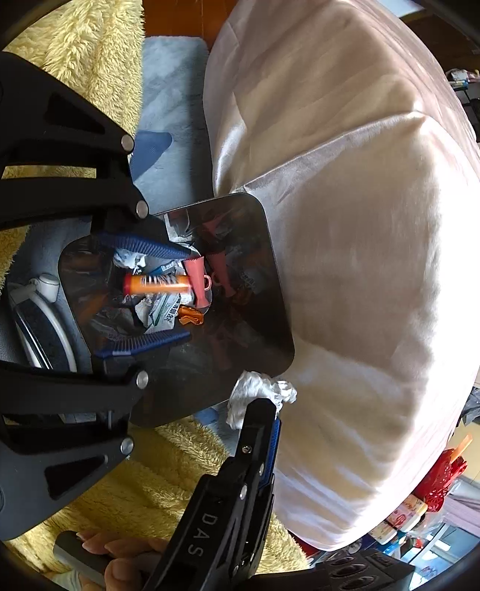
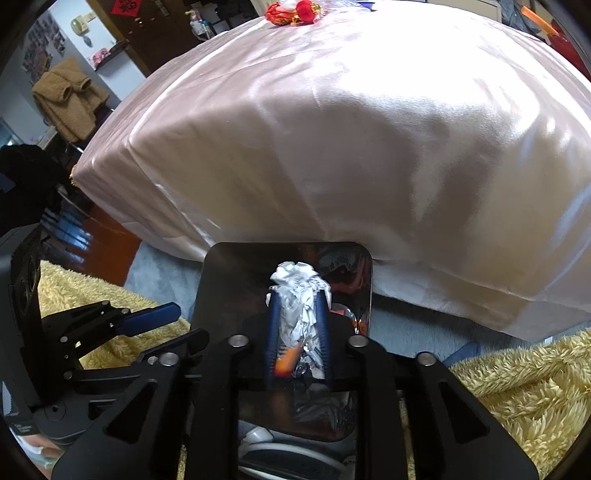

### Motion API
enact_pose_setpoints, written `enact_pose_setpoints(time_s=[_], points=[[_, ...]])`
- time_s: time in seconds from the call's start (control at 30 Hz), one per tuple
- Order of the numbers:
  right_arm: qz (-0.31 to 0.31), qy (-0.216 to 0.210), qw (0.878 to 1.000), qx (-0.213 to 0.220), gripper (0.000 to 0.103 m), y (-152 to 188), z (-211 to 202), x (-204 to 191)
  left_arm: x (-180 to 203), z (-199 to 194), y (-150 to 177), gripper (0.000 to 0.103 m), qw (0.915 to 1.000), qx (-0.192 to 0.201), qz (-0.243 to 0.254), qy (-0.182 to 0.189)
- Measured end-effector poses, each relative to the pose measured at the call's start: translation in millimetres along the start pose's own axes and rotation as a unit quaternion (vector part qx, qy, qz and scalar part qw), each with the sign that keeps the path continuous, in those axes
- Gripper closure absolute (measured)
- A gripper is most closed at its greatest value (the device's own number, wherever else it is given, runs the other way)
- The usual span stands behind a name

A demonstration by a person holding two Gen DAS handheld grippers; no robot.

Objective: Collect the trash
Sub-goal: 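Open both tools to drop the tube and foil ball into the bin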

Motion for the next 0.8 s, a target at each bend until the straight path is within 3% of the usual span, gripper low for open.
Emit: enact_pose_setpoints(time_s=[0.1,0.23,0.3,0.53,0.8], points=[[0.002,0.007,1.0,0.006,0.047,0,-1,2,-2,0,0,0.061,1.0,0.0,-0.003,-0.001],[0.007,0.015,1.0,0.016,0.023,-1,-5,6,-4,-3,-1,0.051,1.0,0.002,-0.007,0.001],[0.011,0.019,1.0,0.023,0.018,-1,-8,8,-5,-3,-1,0.047,1.0,0.002,-0.009,0.003],[0.026,0.017,0.999,0.033,0.015,-4,-14,10,-5,-6,-5,0.032,0.9998,0.005,-0.014,0.01],[0.039,0.025,0.996,0.079,0.015,-29,-47,18,-9,-30,-27,0.027,0.9991,0.035,-0.02,0.014]])
Point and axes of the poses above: each gripper's, at about its wrist camera, not at the fingertips, and z roughly the way its jaws point, x to its right, y to its underside, the point moved 4 cm from there along z, roughly the way its jaws point, and after that the axes turned 11 degrees about -z, right-handed, at the moved point
